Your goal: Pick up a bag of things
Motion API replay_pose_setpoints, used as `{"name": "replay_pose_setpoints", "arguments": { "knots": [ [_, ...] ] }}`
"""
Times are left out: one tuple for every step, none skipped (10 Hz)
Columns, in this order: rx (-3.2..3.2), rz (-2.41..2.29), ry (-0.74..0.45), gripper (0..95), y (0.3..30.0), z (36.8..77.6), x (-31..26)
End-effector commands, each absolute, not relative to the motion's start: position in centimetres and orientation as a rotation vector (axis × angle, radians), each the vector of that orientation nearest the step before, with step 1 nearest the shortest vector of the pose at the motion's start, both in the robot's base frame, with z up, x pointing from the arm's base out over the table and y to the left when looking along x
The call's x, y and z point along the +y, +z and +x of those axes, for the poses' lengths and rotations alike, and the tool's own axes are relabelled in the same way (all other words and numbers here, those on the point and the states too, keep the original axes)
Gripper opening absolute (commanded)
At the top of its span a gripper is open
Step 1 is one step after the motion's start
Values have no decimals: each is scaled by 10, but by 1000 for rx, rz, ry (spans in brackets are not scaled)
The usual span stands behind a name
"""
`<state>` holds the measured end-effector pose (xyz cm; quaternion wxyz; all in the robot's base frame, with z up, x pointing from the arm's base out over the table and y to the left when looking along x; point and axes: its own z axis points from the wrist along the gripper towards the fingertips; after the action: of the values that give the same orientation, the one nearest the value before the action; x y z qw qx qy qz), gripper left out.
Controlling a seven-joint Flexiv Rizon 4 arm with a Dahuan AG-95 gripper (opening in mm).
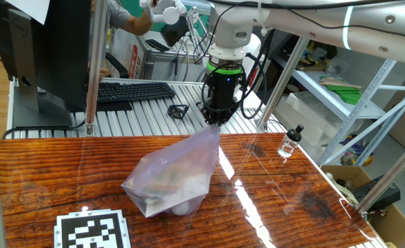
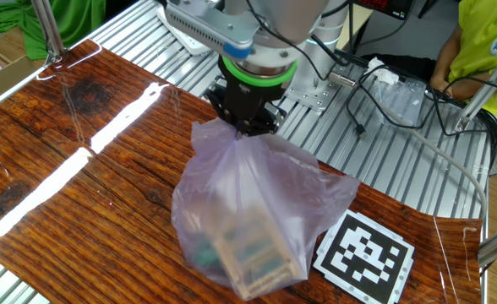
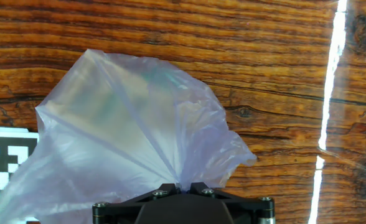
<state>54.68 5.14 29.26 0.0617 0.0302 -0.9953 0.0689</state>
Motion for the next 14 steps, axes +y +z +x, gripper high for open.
{"name": "replay_pose_setpoints", "arguments": {
  "knots": [
    [-3004, 98, 211, 0, 296, 546, 49],
    [-3001, 106, 212, 0, 297, 546, 47],
    [-2998, 116, 213, 0, 300, 546, 44],
    [-2997, 120, 214, 0, 301, 546, 44],
    [-2997, 120, 211, 0, 302, 544, 42],
    [-2998, 122, 205, 0, 304, 542, 40],
    [-2998, 124, 201, 0, 305, 541, 39],
    [-3000, 129, 203, 0, 307, 540, 38],
    [-3001, 132, 206, 0, 307, 539, 37],
    [-3000, 135, 206, 0, 308, 539, 36],
    [-3000, 136, 205, 0, 309, 537, 35],
    [-2999, 138, 203, 0, 311, 536, 34],
    [-2999, 138, 201, 0, 312, 535, 33],
    [-3000, 139, 195, 0, 313, 534, 32]
  ]
}}
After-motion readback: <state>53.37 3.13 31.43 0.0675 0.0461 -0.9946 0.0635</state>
